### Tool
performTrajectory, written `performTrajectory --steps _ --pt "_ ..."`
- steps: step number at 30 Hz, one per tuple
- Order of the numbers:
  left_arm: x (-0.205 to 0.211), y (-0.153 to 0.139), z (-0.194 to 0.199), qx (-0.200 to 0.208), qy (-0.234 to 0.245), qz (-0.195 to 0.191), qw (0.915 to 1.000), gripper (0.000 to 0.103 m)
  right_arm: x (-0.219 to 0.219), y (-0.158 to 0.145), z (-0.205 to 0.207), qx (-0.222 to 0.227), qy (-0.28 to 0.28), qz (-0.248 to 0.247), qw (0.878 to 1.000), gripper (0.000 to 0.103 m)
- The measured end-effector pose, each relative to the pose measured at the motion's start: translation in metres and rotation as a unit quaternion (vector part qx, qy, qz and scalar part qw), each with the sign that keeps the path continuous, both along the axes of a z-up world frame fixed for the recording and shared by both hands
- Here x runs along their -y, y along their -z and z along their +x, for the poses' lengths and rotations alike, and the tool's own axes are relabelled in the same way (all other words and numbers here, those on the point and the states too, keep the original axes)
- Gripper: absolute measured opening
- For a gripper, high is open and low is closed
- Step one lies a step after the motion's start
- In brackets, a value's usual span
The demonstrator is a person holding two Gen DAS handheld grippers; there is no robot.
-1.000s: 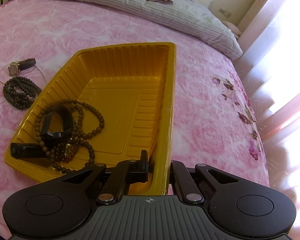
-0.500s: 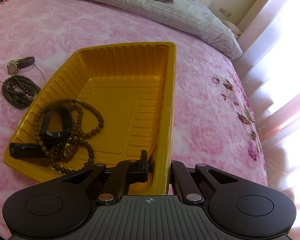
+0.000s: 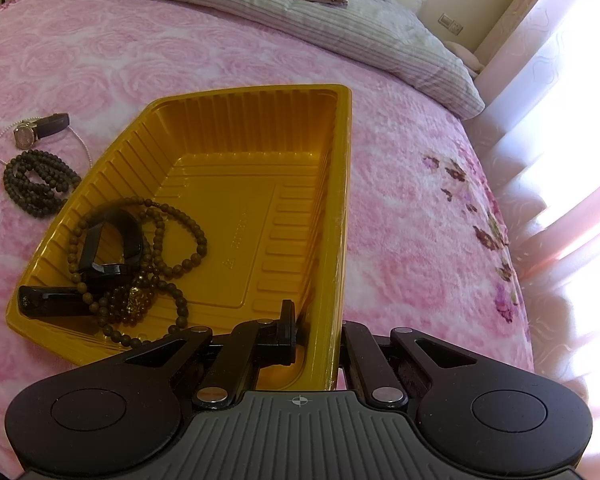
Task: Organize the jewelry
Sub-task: 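Carry the earring into the tray and open the left gripper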
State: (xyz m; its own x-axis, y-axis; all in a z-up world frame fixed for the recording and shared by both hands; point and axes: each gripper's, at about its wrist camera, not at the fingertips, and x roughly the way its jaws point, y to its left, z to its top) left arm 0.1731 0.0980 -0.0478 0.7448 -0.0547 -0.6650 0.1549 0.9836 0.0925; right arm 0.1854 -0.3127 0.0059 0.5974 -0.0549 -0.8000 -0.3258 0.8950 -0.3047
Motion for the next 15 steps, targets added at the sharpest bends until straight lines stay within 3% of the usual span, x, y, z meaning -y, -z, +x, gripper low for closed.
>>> performTrajectory --steps 8,15 --pt "0.053 -0.036 -0.016 0.024 0.075 -0.020 0.9967 0.008 0.000 0.000 0.000 0.000 0.000 0.001 1.000 0.005" --pt "0.121 -0.061 -0.019 0.032 0.163 -0.065 0.9839 0.009 -0.001 -0.001 0.002 0.002 0.000 0.002 1.000 0.005"
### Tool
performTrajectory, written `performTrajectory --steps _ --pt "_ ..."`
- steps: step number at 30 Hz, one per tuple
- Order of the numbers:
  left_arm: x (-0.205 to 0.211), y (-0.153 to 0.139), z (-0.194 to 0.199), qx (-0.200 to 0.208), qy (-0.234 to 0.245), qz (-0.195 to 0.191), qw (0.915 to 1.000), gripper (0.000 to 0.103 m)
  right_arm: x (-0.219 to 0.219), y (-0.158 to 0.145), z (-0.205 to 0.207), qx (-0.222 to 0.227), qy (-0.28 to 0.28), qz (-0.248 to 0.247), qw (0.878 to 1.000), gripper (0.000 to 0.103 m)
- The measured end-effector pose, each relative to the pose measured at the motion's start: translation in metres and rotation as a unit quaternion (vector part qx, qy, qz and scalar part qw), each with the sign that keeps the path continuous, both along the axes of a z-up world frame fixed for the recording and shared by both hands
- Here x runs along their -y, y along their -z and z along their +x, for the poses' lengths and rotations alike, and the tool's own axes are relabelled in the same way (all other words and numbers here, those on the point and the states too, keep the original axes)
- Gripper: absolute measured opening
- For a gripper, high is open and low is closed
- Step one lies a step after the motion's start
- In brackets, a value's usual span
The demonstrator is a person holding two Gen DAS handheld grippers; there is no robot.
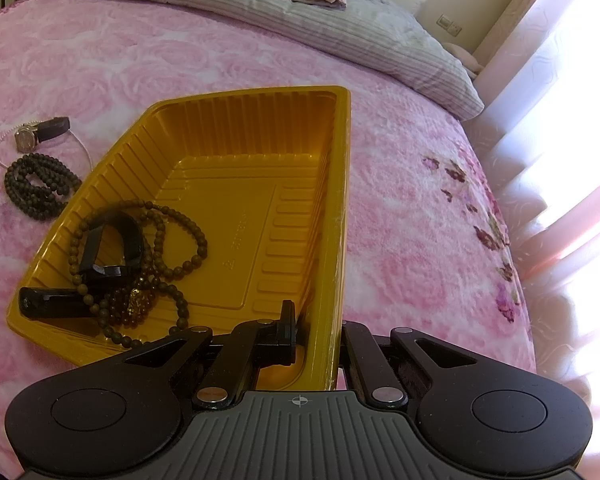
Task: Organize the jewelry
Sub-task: 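Carry the earring into the tray and open the left gripper, then grasp the leather-strap wristwatch with the left gripper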
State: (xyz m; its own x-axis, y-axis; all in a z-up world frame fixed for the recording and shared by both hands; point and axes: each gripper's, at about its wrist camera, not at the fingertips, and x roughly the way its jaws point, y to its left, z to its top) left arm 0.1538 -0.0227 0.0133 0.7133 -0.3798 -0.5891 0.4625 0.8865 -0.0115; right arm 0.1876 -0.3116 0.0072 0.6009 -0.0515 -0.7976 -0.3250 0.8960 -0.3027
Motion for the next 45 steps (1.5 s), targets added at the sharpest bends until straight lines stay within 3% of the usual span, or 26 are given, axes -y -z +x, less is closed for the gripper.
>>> performTrajectory --steps 11,27,29,36,41,45 --pt "0.084 -0.010 0.000 0.011 0.097 -0.003 0.9952 0.009 0.000 0.001 -0.002 0.004 -0.001 0.004 1.000 0.005" --pt "0.127 -0.006 -0.003 0.003 0.150 -0.001 0.9887 0.009 0.000 0.003 -0.002 0.004 0.001 0.010 1.000 0.005" --pt "0.128 -0.004 -0.005 0.001 0.151 -0.004 0.9885 0.026 0.001 0.003 -0.002 0.004 0.001 0.010 1.000 0.005" --pt "0.091 0.002 -0.017 0.007 0.107 0.001 0.9942 0.028 0.000 0.004 -0.002 0.004 0.001 0.011 1.000 0.005" --pt "0.037 0.014 -0.025 -0.007 0.031 0.010 0.9995 0.028 0.000 0.004 -0.002 0.004 0.001 0.011 1.000 0.005" --pt "-0.005 0.027 -0.030 -0.017 -0.032 0.031 0.9988 0.029 0.001 0.004 -0.001 0.004 0.001 0.011 1.000 0.005"
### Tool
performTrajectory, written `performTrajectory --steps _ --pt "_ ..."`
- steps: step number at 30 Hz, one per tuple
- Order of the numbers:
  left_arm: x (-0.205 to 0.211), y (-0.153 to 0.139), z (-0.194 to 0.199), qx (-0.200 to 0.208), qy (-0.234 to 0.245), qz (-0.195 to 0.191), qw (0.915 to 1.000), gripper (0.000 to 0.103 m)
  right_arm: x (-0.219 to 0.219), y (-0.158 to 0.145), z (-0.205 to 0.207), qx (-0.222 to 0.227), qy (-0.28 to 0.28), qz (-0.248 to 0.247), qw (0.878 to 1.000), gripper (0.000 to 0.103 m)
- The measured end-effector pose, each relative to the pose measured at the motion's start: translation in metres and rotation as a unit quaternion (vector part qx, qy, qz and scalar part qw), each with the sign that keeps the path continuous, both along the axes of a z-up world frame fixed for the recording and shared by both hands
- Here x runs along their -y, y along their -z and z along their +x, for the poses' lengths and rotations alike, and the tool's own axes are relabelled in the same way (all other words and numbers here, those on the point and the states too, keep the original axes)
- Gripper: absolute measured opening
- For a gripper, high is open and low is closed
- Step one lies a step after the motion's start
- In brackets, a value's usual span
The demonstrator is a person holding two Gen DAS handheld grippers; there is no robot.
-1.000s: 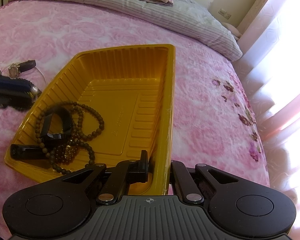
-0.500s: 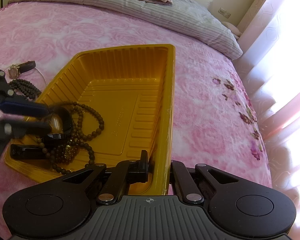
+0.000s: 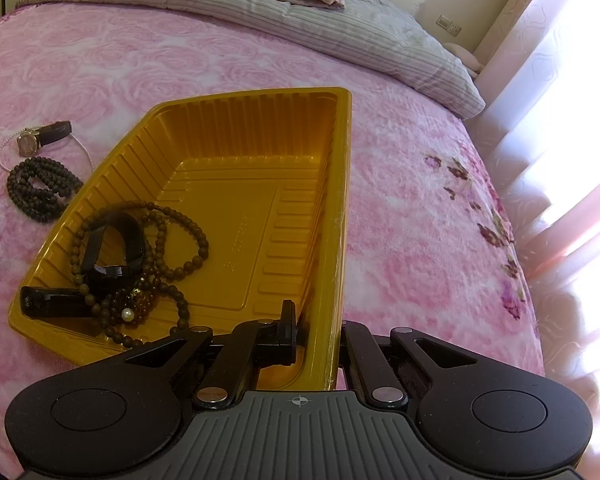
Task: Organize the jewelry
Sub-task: 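Grasp the leather-strap wristwatch with the left gripper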
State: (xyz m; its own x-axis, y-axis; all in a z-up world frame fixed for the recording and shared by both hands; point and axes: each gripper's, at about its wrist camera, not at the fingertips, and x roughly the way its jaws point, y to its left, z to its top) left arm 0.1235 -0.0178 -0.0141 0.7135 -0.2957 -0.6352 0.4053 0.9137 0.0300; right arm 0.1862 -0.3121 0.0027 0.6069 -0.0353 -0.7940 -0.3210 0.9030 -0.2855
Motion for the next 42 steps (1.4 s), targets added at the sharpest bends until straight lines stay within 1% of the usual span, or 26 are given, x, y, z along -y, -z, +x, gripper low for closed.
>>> performTrajectory --steps 2,5,8,11,14,20,29,33,35,38,42 --pt "-0.020 0.006 0.000 -0.009 -0.031 0.002 0.9995 0.029 0.000 0.000 0.000 0.000 0.000 0.000 1.000 0.005" --pt "-0.043 0.011 0.000 -0.015 -0.062 0.000 0.9979 0.029 0.000 0.000 0.000 0.000 0.000 -0.001 1.000 0.005" --pt "-0.055 0.015 0.003 -0.014 -0.082 0.005 0.9965 0.029 0.002 0.000 -0.001 0.001 -0.001 -0.003 1.000 0.005" --pt "-0.059 0.017 0.009 -0.011 -0.090 0.009 0.9958 0.029 0.002 0.000 -0.002 0.001 -0.001 -0.005 1.000 0.005" --pt "-0.060 0.018 0.018 -0.006 -0.090 0.012 0.9958 0.029 0.002 0.000 -0.002 0.000 -0.001 -0.005 1.000 0.005" --pt "-0.054 0.022 0.043 0.001 -0.074 0.012 0.9971 0.029 0.002 -0.001 -0.003 -0.001 -0.001 -0.005 1.000 0.005" --pt "-0.038 0.039 0.082 -0.015 -0.059 0.020 0.9979 0.035 0.005 0.000 -0.002 -0.005 0.003 -0.002 1.000 0.005" --pt "-0.035 0.048 0.095 -0.027 -0.056 0.020 0.9978 0.035 0.005 0.000 -0.001 -0.005 0.002 -0.004 1.000 0.005" --pt "-0.036 0.050 0.098 -0.034 -0.057 0.014 0.9977 0.034 0.006 0.000 0.000 -0.005 0.002 -0.004 1.000 0.005" --pt "-0.038 0.049 0.098 -0.039 -0.059 0.003 0.9975 0.028 0.005 0.000 0.000 -0.005 0.002 -0.004 1.000 0.005" --pt "-0.043 0.047 0.092 -0.044 -0.063 -0.005 0.9970 0.026 0.005 0.000 0.000 -0.004 0.003 -0.004 1.000 0.005"
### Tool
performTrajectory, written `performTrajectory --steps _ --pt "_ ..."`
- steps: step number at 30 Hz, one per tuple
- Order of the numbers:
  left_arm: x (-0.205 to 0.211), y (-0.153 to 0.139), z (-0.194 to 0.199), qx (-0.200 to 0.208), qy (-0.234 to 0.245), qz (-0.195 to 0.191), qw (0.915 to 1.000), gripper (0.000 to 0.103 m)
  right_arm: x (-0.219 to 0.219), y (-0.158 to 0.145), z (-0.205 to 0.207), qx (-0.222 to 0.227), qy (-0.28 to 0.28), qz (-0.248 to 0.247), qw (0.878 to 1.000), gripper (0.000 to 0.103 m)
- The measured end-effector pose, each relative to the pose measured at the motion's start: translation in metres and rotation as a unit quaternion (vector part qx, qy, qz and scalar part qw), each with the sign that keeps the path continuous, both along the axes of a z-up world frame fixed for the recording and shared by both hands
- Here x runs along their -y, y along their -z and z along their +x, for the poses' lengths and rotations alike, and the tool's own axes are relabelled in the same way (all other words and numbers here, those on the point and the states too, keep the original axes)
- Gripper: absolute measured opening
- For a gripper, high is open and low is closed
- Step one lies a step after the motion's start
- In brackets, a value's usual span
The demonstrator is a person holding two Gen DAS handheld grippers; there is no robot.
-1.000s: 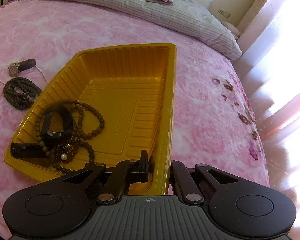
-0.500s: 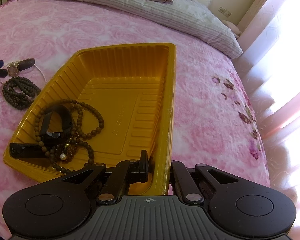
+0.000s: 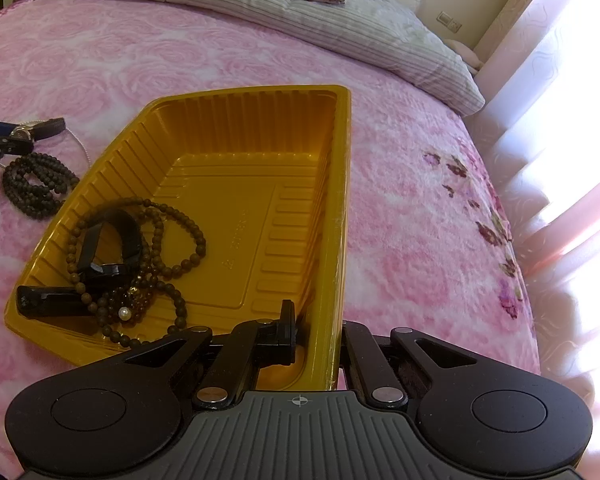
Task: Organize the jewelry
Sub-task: 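Grasp the leather-strap wristwatch with the left gripper, then carry the wristwatch into the tray and open the left gripper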
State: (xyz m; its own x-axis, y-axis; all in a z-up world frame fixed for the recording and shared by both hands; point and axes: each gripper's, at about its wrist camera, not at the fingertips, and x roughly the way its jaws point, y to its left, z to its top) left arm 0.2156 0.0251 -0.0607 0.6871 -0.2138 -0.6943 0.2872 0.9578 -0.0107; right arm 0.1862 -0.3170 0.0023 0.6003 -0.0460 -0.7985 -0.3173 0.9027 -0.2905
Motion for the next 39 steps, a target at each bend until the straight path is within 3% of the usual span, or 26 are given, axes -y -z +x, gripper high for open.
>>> performTrajectory --steps 19,39 --pt "-0.027 -0.032 -0.044 0.001 -0.044 -0.033 0.9985 0.026 -0.001 0.000 0.000 0.003 -0.001 -0.003 1.000 0.005" --pt "0.007 -0.057 -0.050 0.006 -0.014 -0.044 0.9989 0.026 -0.004 -0.001 0.000 0.004 -0.003 -0.004 1.000 0.005"
